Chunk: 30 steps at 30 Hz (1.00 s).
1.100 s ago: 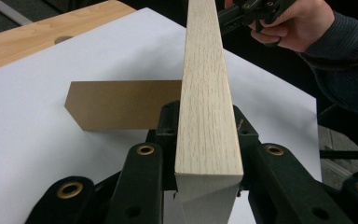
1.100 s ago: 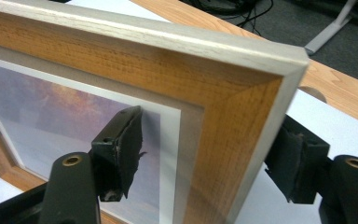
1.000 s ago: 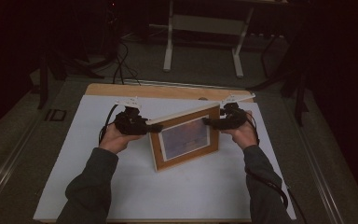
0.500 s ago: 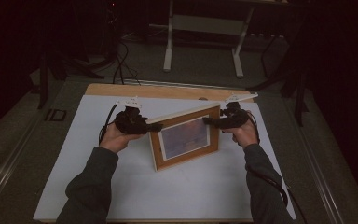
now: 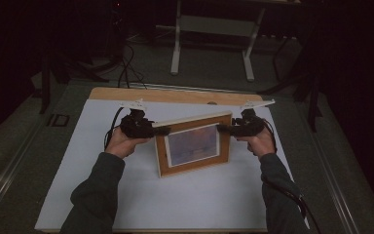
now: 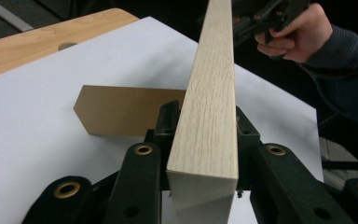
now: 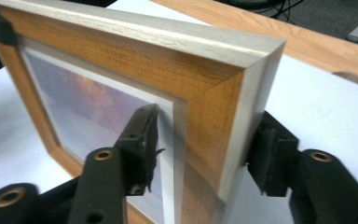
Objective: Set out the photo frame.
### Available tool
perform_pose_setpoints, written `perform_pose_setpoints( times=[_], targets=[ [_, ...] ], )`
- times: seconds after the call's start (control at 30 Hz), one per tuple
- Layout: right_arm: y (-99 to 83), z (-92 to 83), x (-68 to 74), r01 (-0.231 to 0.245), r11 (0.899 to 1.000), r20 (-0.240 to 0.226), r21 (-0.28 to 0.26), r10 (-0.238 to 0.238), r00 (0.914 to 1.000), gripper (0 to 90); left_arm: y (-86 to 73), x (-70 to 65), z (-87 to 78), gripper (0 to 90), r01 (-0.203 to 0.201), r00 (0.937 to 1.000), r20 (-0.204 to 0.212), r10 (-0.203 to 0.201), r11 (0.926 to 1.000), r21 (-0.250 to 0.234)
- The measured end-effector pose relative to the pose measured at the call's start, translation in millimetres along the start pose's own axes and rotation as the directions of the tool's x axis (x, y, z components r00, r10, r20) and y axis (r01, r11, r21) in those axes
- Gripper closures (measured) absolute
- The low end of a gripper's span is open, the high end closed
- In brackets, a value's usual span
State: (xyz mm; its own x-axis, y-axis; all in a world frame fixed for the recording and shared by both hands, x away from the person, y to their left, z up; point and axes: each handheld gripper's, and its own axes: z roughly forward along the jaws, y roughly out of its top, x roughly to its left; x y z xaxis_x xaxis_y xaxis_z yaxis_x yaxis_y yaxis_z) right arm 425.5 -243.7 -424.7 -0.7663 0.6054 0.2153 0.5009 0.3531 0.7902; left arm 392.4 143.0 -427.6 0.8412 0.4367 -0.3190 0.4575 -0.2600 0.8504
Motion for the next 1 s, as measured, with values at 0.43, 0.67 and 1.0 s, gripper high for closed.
perform_pose_setpoints(
  times=[0.43, 0.67, 1.0],
  targets=[
    [-24.0, -24.2, 9.8, -0.034, 0.999, 0.017, -0.022, 0.034, 0.9993, 62.8, 0.2, 2.4, 6.3, 63.8, 0.016, 0.9998, 0.009, -0.016, 0.9992, -0.038],
    [-26.9, -26.8, 14.0, -0.037, 0.999, 0.021, -0.021, 0.037, 0.9991, 63.0, 0.2, 3.4, 6.9, 61.1, 0.025, 0.9997, 0.002, -0.025, 0.9988, -0.041],
    [-33.6, -31.8, 19.4, -0.050, 0.998, 0.001, -0.035, 0.050, 0.9988, 63.8, -0.3, 5.1, 6.1, 52.0, 0.054, 0.9985, 0.010, -0.054, 0.9977, -0.040]
  ],
)
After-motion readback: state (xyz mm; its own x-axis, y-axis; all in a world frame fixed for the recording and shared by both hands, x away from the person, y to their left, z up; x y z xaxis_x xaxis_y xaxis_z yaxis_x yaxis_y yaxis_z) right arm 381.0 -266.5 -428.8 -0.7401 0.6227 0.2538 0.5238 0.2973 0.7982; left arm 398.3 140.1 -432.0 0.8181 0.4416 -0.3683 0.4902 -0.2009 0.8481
